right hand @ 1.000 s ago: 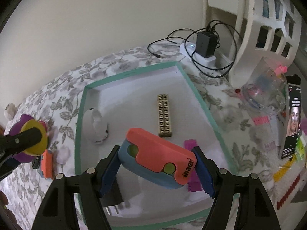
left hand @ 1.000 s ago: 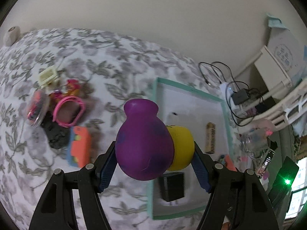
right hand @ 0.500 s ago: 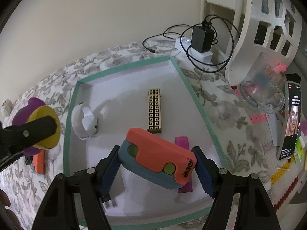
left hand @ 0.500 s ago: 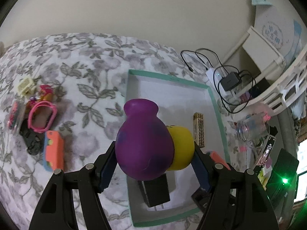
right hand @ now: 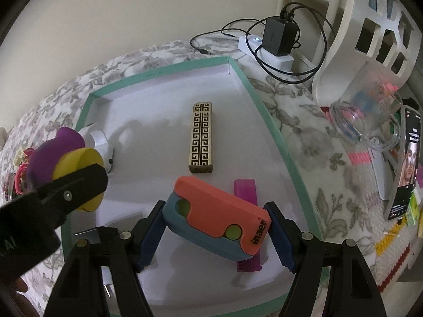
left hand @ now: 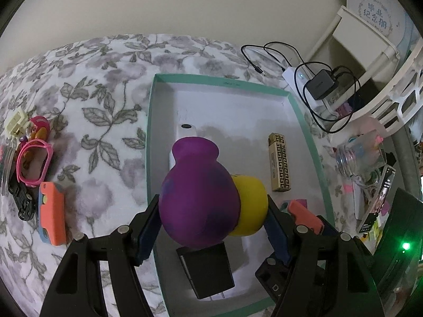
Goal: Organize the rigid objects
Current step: 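Lower and release the purple vase and orange-blue toy into the tray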
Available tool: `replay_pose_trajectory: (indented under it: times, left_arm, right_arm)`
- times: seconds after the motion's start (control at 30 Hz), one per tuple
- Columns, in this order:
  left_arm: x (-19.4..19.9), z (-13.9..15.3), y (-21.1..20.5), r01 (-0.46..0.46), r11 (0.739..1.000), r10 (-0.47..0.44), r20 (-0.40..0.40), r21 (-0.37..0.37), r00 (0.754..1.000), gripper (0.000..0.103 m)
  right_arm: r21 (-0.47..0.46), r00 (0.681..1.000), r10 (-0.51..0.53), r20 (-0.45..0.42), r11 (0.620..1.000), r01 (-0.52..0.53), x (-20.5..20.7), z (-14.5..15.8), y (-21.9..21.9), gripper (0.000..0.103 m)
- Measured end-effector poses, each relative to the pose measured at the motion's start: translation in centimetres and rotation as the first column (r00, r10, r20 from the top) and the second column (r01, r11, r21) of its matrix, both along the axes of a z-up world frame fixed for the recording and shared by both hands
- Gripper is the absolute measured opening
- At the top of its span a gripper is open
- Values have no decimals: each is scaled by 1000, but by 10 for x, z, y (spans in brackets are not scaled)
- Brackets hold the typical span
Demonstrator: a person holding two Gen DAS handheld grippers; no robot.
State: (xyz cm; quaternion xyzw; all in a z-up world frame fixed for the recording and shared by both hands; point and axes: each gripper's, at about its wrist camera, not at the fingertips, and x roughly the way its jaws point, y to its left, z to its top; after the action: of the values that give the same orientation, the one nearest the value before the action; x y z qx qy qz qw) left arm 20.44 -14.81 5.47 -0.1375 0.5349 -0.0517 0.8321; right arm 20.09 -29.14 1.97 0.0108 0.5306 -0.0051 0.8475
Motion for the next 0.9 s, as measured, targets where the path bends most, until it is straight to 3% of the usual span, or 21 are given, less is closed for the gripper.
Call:
replay_pose_trajectory:
  times: [0.27, 0.4, 0.5, 0.9]
  left_arm:
    - [-1, 5, 4, 5, 1000, -5, -3, -4, 1000, 75]
    - [-2, 8, 7, 6, 1000, -6, 5, -12, 1000, 83]
    - [-3, 12, 8, 11, 1000, -10, 14, -10, 1000, 83]
    - [-9, 38, 38, -65, 997, 61, 75, 41, 995, 84]
  right_arm:
    - [-6, 1000, 3, -5, 1000, -3, 1, 0, 1, 76]
    - [-5, 1000, 14, -17, 1000, -14, 1, -3, 3, 76]
    - [-5, 1000, 19, -18, 1000, -19, 1, -3, 3, 77]
    - [3, 999, 25, 36, 1000, -25, -2, 4, 6, 94]
